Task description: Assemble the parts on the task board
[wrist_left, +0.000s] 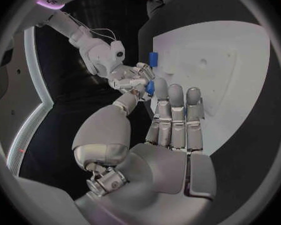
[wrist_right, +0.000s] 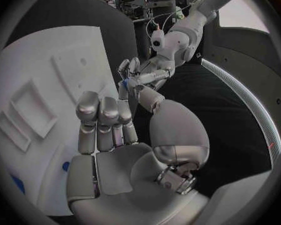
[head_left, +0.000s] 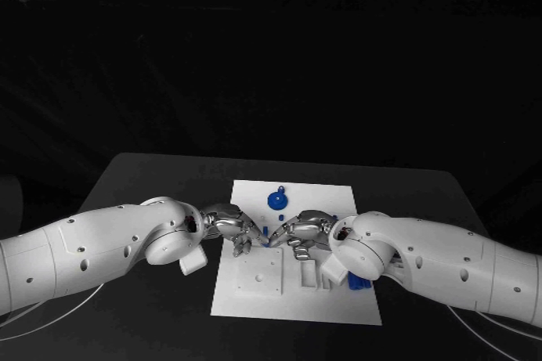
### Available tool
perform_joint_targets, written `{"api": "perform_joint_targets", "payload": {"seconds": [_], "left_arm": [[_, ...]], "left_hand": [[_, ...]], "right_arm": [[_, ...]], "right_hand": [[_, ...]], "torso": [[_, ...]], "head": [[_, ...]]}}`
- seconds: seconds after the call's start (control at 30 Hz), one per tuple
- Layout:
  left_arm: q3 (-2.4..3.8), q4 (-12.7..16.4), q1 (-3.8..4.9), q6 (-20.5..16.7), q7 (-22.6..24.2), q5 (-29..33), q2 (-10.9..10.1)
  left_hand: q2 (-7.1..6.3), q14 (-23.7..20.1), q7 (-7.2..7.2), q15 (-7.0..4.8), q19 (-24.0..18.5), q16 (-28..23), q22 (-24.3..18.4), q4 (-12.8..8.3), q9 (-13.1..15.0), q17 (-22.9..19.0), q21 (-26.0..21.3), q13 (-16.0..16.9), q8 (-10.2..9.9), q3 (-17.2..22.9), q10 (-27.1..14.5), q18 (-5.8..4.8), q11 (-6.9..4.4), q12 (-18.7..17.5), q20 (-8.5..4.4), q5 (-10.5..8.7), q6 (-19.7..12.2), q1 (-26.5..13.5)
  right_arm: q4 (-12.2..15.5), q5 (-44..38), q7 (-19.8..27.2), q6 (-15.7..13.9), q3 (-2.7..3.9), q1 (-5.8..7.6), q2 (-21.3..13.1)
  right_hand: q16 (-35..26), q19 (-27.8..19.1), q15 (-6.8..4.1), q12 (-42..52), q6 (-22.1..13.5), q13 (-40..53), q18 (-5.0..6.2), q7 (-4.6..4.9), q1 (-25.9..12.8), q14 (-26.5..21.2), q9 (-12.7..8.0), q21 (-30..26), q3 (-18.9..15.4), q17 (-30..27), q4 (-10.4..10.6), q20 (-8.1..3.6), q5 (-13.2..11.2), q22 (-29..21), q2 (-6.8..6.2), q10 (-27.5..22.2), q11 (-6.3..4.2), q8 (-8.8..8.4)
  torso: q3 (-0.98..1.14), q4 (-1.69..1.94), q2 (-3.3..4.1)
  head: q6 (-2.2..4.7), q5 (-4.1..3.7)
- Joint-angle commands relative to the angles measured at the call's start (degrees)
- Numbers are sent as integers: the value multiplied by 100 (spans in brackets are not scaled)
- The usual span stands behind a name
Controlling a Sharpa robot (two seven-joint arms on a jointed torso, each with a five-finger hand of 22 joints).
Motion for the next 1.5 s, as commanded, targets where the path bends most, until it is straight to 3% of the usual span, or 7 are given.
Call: {"api": "perform_joint_targets", "payload": {"seconds": [0.03, 0.17, 0.23, 0.43, 0.63, 0.9, 1.5], "left_arm": [[3, 12, 2, 135, 28, -29, 19], [3, -9, 2, 139, 39, -3, 31], [3, -9, 2, 144, 41, 19, 30], [3, -11, 2, 210, 62, 74, 38], [3, 0, 2, 253, 106, 171, 46], [3, -5, 2, 323, 184, 243, 65], [4, -1, 2, 34, 281, 449, 46]], "left_hand": [[35, 26, -5, 5, 43, 23, 115, 0, -11, -4, 32, -2, -18, 41, 21, 21, 13, -3, -449, -26, -9, 72], [212, 23, -13, 7, 38, 23, 117, 9, -32, -6, 36, -4, 2, 87, 20, 15, 9, -7, -441, -67, 38, 147], [347, 8, -12, 13, 18, 19, 120, 3, -48, -9, 34, -4, 7, 89, 9, 12, 9, -12, -436, -351, 48, 190], [515, 6, -24, 11, 0, 28, 121, -25, -64, -6, 37, -2, 37, 104, 13, 9, -5, -9, -434, -503, 106, 280], [696, 17, -48, 3, -5, 49, 125, -126, -76, 2, 57, 0, 83, 105, 43, 4, -27, -3, -437, -505, 196, 410], [807, 30, -74, -5, 2, 64, 123, -206, -87, 5, 75, -3, 129, 78, 69, -3, -47, -5, -442, -488, 290, 470], [1132, 50, -165, -33, 14, 105, 119, -261, -7, 17, 107, -16, 215, 18, 144, -21, -125, -22, -465, -419, 632, 408]], "right_arm": [[12, -38, 36, 111, 3, -3, 0], [22, -46, 30, 112, 4, -3, 1], [24, -47, 29, 114, 4, -3, 1], [10, -50, 25, 106, 4, -3, 10], [-2, -50, 19, 101, 4, -3, 17], [-46, -36, 6, 51, 4, -2, 29], [-75, -62, -73, -21, 4, -2, 48]], "right_hand": [[-26, -46, -34, 24, 44, 10, 578, 38, 27, 5, 12, 27, 28, 10, -2, 6, -16, 108, 18, 23, 0, 21], [-26, -47, -34, 23, 43, 10, 578, 38, 26, 4, 14, 27, 28, 10, -2, 6, -16, 108, 18, 22, 0, 21], [-26, -47, -34, 22, 43, 10, 578, 38, 26, 4, 14, 28, 28, 10, -2, 6, -15, 108, 17, 21, 0, 21], [-26, -47, -34, 26, 42, 13, 578, 38, 26, 4, 15, 28, 28, 11, -2, 6, -15, 108, 16, 25, 0, 21], [-25, -48, -34, 30, 42, 18, 578, 38, 27, 4, 17, 29, 28, 12, -1, 6, -15, 108, 15, 30, 1, 22], [-25, -49, -34, 28, 42, 17, 578, 38, 27, 3, 19, 30, 28, 13, -1, 5, -15, 108, 14, 27, 1, 22], [-27, -55, -31, -24, 27, -22, 578, 43, 16, -1, 25, 32, 29, 15, 6, 7, -5, 107, 3, -35, 5, 16]], "torso": [[-3, -1, 3], [-4, -3, 2], [-3, -2, -2], [-1, -2, 0], [0, -4, -3], [3, -2, -4], [-3, -2, 0]], "head": [[-1, 0], [-3, -4], [-7, -5], [-7, -5], [-18, -2], [-11, 1], [0, -4]]}}
